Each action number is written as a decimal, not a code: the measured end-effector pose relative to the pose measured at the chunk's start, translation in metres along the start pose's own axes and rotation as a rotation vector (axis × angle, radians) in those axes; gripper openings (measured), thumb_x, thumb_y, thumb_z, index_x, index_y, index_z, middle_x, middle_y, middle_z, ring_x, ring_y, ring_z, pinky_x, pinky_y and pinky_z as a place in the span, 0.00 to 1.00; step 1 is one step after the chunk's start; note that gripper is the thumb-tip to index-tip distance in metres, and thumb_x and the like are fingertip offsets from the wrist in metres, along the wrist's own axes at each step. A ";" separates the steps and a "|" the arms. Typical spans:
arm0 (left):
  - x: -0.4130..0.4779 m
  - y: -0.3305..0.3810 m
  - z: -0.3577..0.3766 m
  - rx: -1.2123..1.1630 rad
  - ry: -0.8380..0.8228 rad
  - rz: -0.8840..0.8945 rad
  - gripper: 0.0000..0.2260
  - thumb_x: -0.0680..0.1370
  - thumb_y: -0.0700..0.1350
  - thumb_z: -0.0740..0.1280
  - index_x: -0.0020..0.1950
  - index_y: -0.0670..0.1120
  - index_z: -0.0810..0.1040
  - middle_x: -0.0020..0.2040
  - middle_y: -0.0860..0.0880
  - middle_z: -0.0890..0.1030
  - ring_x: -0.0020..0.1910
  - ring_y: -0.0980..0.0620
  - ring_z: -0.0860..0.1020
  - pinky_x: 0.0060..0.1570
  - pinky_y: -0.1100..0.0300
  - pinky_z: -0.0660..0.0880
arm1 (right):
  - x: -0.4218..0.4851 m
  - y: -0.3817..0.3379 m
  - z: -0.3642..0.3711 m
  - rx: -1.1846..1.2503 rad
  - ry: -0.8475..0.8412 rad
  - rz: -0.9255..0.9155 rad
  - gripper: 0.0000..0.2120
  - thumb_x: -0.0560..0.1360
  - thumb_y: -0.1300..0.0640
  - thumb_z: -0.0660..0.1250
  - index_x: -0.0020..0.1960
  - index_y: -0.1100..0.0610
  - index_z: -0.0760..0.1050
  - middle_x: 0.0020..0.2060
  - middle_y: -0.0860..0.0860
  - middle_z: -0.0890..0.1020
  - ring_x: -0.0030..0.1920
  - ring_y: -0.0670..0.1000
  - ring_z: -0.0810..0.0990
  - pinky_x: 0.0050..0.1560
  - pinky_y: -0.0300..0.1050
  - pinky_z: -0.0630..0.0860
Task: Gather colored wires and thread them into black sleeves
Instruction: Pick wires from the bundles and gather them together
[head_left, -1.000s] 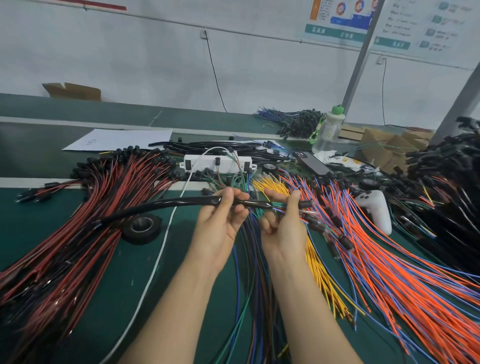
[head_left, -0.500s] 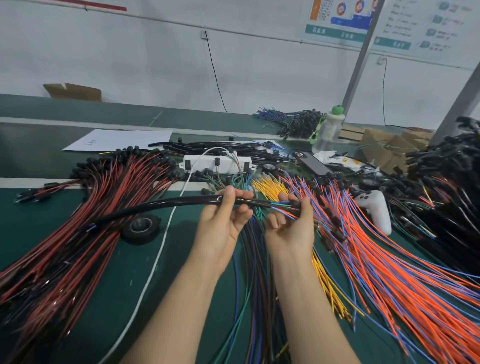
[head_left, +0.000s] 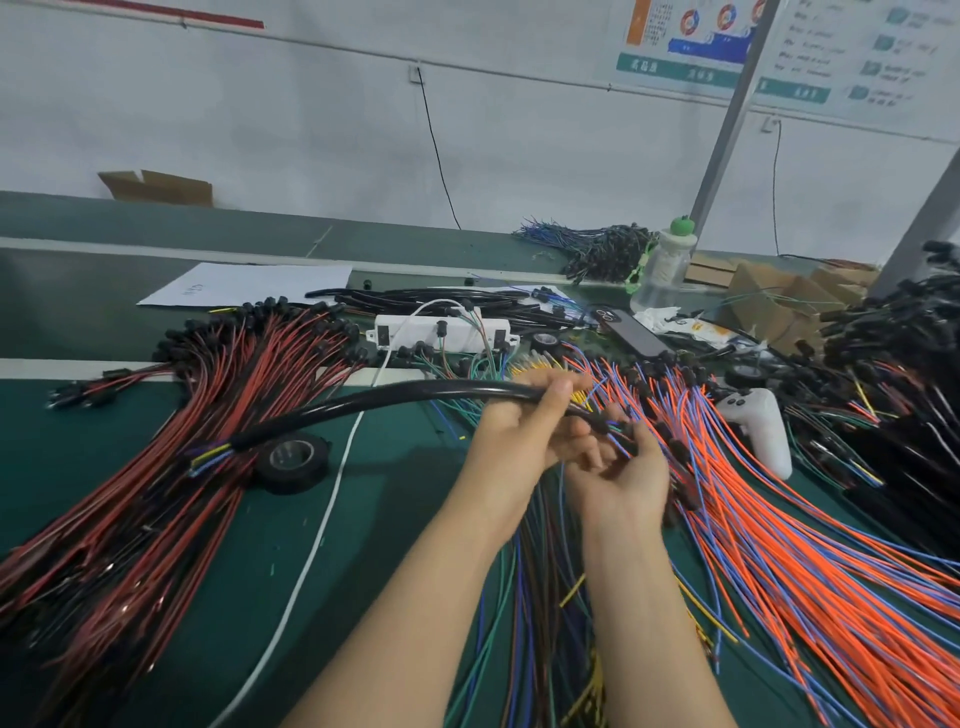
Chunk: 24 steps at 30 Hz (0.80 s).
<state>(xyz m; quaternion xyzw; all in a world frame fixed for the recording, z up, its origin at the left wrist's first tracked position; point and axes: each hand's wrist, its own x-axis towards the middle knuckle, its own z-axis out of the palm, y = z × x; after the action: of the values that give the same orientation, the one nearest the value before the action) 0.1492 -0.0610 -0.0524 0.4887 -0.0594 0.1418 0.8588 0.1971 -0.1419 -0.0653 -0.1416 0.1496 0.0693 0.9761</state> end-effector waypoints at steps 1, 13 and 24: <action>0.000 0.005 -0.002 -0.014 -0.018 0.032 0.06 0.80 0.39 0.59 0.48 0.44 0.75 0.48 0.50 0.82 0.30 0.59 0.75 0.34 0.66 0.77 | 0.002 -0.005 -0.002 0.052 0.017 0.010 0.13 0.82 0.57 0.55 0.39 0.58 0.68 0.23 0.50 0.75 0.16 0.44 0.63 0.16 0.32 0.57; 0.005 0.003 -0.007 0.175 0.090 0.162 0.16 0.81 0.44 0.57 0.37 0.47 0.78 0.37 0.51 0.84 0.29 0.60 0.77 0.35 0.67 0.77 | -0.004 0.023 0.003 -0.082 0.014 0.015 0.15 0.82 0.53 0.54 0.37 0.53 0.64 0.32 0.52 0.81 0.33 0.49 0.74 0.34 0.39 0.68; -0.009 0.017 -0.018 0.571 -0.012 -0.347 0.09 0.81 0.46 0.60 0.46 0.43 0.73 0.44 0.48 0.79 0.29 0.58 0.75 0.31 0.66 0.77 | -0.004 -0.002 0.012 0.009 -0.078 -0.010 0.15 0.82 0.54 0.55 0.38 0.56 0.65 0.29 0.55 0.81 0.31 0.49 0.77 0.36 0.40 0.76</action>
<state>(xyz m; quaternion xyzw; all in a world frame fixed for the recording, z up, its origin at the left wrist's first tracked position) 0.1353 -0.0391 -0.0496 0.7132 0.0617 0.0014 0.6983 0.1970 -0.1402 -0.0530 -0.1353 0.1108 0.0690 0.9822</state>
